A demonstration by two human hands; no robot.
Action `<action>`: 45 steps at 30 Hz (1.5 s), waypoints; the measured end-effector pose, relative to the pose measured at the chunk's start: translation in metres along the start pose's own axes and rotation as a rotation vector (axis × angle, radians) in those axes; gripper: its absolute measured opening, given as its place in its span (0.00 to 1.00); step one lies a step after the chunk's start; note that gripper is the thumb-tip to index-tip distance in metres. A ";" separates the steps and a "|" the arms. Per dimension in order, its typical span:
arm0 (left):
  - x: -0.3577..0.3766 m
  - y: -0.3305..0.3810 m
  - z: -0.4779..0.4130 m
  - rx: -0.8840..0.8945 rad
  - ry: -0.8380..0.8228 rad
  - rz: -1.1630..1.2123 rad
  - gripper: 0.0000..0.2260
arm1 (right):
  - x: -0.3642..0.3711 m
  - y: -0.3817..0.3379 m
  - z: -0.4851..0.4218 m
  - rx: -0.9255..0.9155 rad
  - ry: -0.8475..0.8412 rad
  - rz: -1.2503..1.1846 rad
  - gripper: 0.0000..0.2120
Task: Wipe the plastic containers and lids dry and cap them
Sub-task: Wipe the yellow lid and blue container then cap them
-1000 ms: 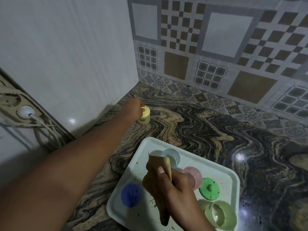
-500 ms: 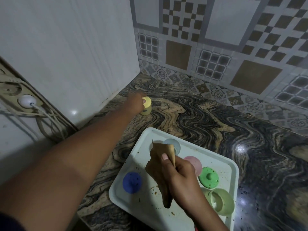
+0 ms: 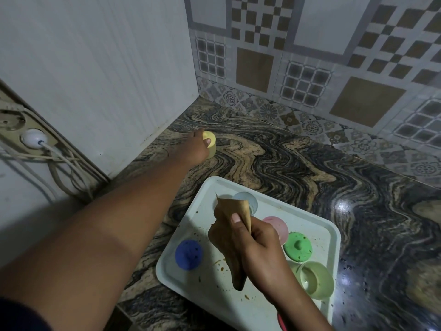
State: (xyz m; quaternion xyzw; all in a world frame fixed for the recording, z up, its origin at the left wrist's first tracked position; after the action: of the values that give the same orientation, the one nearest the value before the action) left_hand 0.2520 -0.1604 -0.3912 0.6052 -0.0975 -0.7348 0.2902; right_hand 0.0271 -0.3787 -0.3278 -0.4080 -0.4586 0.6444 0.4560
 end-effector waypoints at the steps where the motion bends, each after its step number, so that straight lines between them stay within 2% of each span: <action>1: 0.001 -0.001 0.001 -0.004 -0.008 0.021 0.26 | 0.000 0.000 0.000 0.000 0.002 0.003 0.25; 12: -0.004 -0.004 0.005 0.056 -0.022 -0.022 0.32 | -0.010 -0.006 0.001 -0.030 0.003 -0.003 0.21; 18: -0.021 -0.002 0.011 0.083 0.136 -0.016 0.29 | -0.011 -0.008 0.001 -0.041 0.014 0.021 0.22; 23: -0.038 -0.013 0.035 0.029 0.273 -0.049 0.33 | -0.007 -0.006 0.007 -0.011 0.016 0.081 0.19; 26: -0.060 -0.001 0.066 0.206 0.473 0.036 0.25 | -0.004 -0.001 0.014 0.003 0.009 0.102 0.18; 28: -0.068 0.013 0.090 0.375 0.537 0.104 0.19 | -0.002 0.002 0.017 -0.015 0.010 0.128 0.18; 30: -0.061 0.027 0.111 0.484 0.427 0.162 0.13 | 0.002 0.005 0.022 -0.058 -0.014 0.145 0.19; 32: -0.045 0.039 0.132 0.546 0.239 0.158 0.13 | 0.006 0.011 0.028 -0.082 -0.054 0.176 0.19; 35: -0.015 0.052 0.157 0.621 -0.001 -0.014 0.17 | 0.004 0.016 0.037 -0.102 -0.075 0.249 0.18; 37: 0.004 0.057 0.171 0.649 -0.095 -0.111 0.18 | -0.001 0.016 0.044 -0.125 -0.071 0.273 0.18; 41: 0.023 0.057 0.192 0.643 -0.085 -0.196 0.17 | -0.013 0.016 0.058 -0.163 -0.049 0.333 0.17; 43: 0.033 0.056 0.198 0.666 -0.055 -0.280 0.17 | -0.018 0.016 0.064 -0.197 -0.043 0.378 0.11; 45: 0.042 0.052 0.195 0.604 -0.035 -0.258 0.15 | -0.022 0.016 0.070 -0.213 -0.045 0.378 0.11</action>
State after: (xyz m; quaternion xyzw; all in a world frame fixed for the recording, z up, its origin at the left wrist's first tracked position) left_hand 0.0793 -0.2665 -0.3521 0.6585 -0.2385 -0.7138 0.0005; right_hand -0.0368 -0.4179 -0.3234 -0.5183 -0.4495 0.6753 0.2707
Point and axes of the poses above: each hand's wrist, its own z-axis away from the middle knuckle, its own x-axis out of the palm, y = z × x, the point moved 8 cm from there along -z, towards the middle knuckle, and after that the axes turned 1 degree about -z, right-handed, at the moved point
